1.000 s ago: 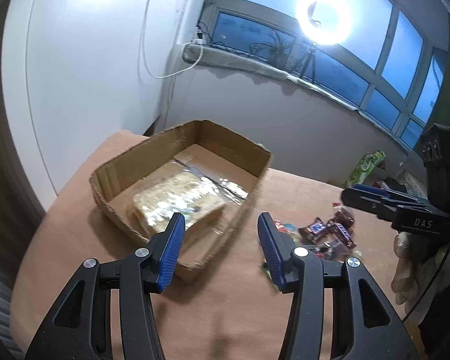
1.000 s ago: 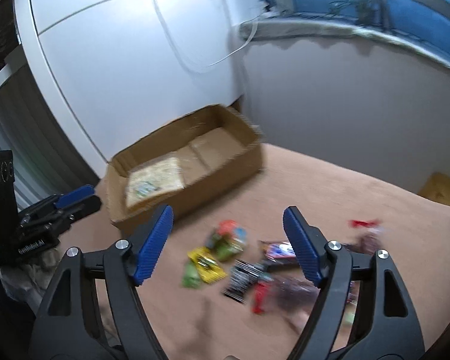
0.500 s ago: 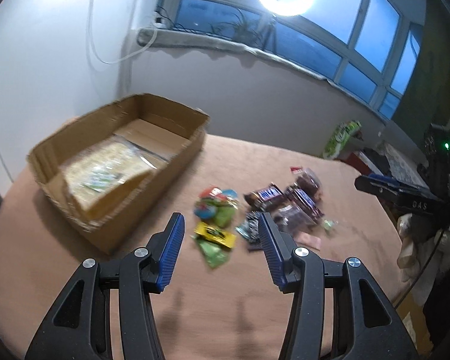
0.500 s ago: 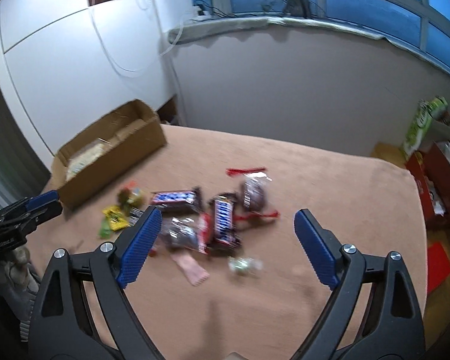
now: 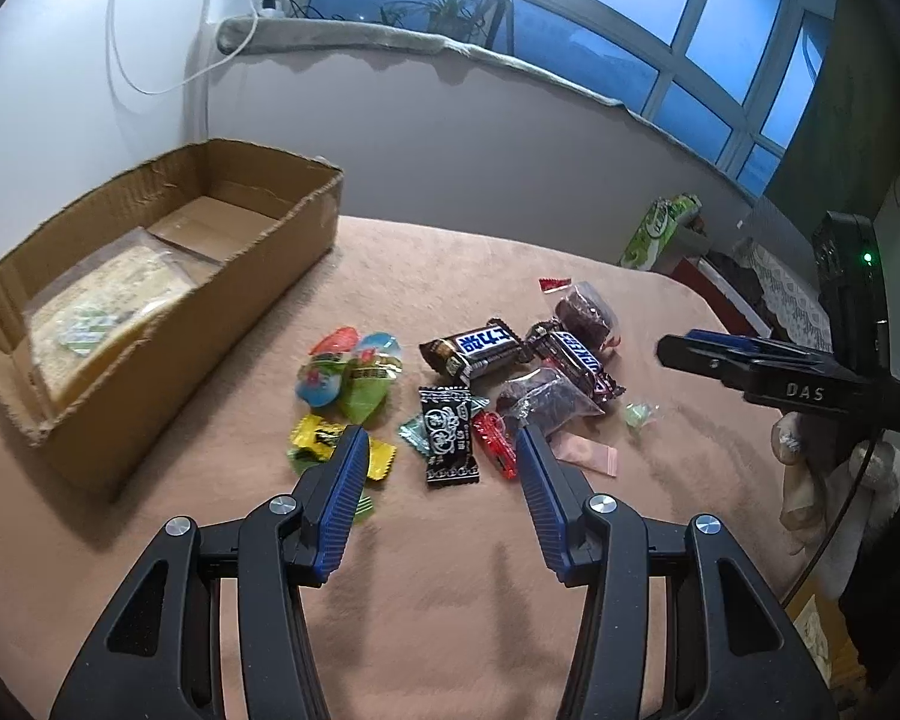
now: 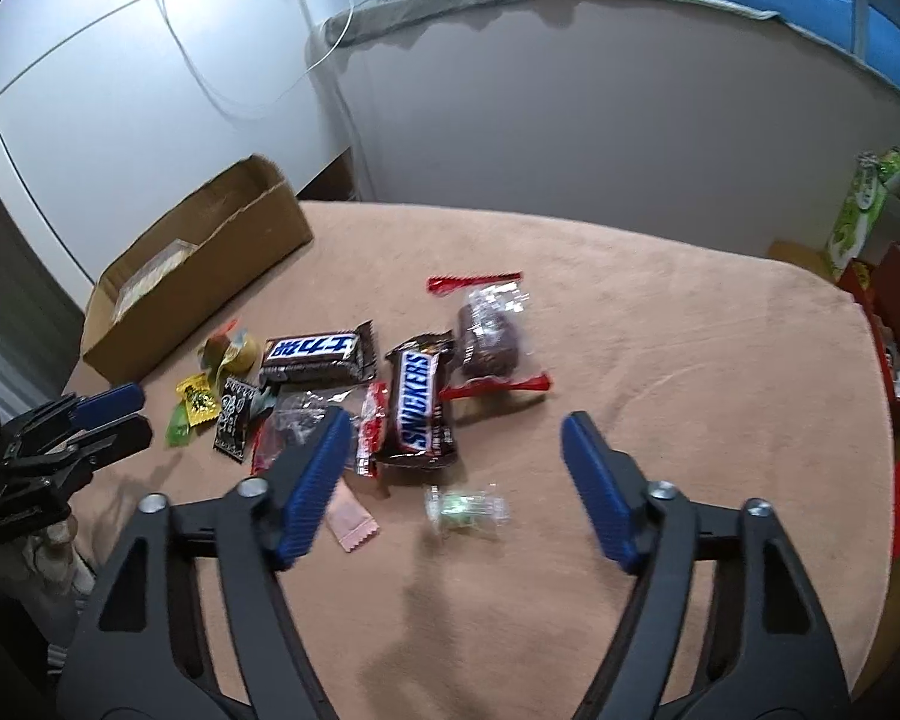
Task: Organize snacks
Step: 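Move both tools back over the snack pile, then grasp the black candy packet with the left tool while the right tool grasps a Snickers bar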
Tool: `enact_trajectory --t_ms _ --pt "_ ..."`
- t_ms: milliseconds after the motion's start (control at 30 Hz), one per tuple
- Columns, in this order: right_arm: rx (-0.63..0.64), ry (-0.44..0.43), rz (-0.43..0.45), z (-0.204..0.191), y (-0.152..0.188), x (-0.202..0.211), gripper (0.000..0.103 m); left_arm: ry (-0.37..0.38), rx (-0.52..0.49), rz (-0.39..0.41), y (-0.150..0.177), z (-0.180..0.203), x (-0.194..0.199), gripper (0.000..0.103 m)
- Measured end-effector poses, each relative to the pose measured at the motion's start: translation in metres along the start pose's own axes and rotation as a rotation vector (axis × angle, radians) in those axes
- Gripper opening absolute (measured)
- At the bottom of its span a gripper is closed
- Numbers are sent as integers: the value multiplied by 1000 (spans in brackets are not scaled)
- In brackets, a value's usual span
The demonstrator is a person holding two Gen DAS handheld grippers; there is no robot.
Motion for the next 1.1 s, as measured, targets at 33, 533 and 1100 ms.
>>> enact_trajectory --t_ms 33,533,1100 --pt "-1 -10 -13 -2 1 -5 62 1 -6 -4 0 2 -3 43" --pt "1 -36 -124 -2 4 -56 37 -47 -119 -47 4 21 -39 37" --pt "47 13 -165 -7 -6 -86 30 -93 -169 -62 7 22 -60 22"
Point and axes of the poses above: each gripper's, at about its wrist camera, not at the fingertips, and x roughly against the way its jaws point, z to its right, y to its underside, the point moved 9 cm from there along -x, roughly the way its jaws point, and after that the axes turned 14 degrees about -y, right-handed, at the moved point
